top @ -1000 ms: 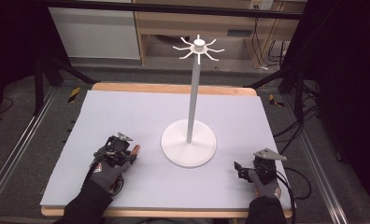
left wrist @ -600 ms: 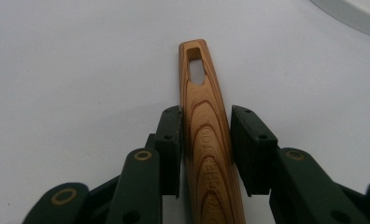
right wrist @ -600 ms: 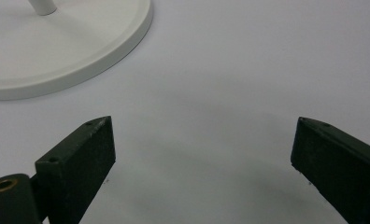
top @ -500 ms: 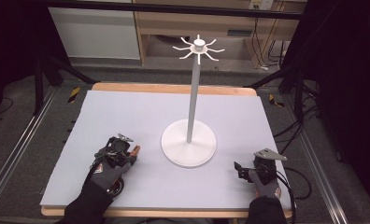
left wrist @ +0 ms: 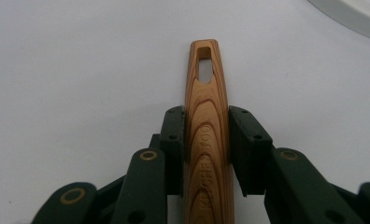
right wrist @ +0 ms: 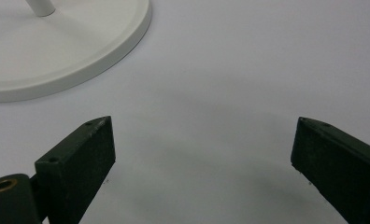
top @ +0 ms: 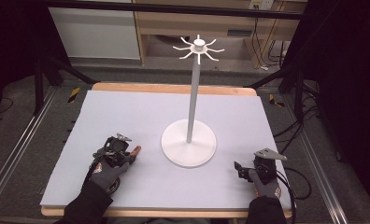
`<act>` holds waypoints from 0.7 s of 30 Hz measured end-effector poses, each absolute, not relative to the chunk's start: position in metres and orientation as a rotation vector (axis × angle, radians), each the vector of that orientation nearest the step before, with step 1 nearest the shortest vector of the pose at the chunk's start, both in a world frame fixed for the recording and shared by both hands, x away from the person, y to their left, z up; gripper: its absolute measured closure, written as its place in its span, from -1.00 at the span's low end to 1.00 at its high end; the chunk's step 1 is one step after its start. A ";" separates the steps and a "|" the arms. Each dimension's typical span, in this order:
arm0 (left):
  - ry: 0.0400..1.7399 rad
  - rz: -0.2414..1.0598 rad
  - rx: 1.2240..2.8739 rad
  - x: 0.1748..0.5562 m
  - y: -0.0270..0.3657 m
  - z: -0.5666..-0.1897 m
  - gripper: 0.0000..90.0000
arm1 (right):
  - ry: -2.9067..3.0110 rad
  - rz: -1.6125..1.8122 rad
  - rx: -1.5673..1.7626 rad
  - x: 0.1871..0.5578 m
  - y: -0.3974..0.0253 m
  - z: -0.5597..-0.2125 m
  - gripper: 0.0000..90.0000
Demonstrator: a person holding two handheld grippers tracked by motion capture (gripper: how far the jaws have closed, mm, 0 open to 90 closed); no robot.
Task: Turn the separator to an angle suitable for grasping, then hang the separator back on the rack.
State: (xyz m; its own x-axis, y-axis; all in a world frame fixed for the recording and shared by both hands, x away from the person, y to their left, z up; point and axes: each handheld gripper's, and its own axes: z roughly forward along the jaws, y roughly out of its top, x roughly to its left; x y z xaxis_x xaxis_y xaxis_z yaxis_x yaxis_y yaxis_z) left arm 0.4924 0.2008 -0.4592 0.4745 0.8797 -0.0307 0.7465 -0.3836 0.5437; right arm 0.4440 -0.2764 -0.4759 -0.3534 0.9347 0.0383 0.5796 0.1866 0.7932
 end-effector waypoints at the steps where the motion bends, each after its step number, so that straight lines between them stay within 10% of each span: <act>1: 1.345 0.357 2.229 0.493 0.202 -0.459 0.51 | 2.008 1.025 1.416 0.444 -0.276 -0.476 -0.85; 21: 1.248 0.436 2.119 0.476 0.209 -0.429 0.51 | 2.013 1.021 1.417 0.444 -0.276 -0.476 -0.85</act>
State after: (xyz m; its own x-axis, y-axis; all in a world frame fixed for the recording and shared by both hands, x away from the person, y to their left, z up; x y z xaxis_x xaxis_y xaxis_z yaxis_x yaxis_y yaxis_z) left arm 0.4759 0.2094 -0.4288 0.4958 0.8678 -0.0333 0.6580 -0.3504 0.6665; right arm 0.4440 -0.2765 -0.4762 -0.3547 0.9342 0.0379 0.5825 0.1891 0.7905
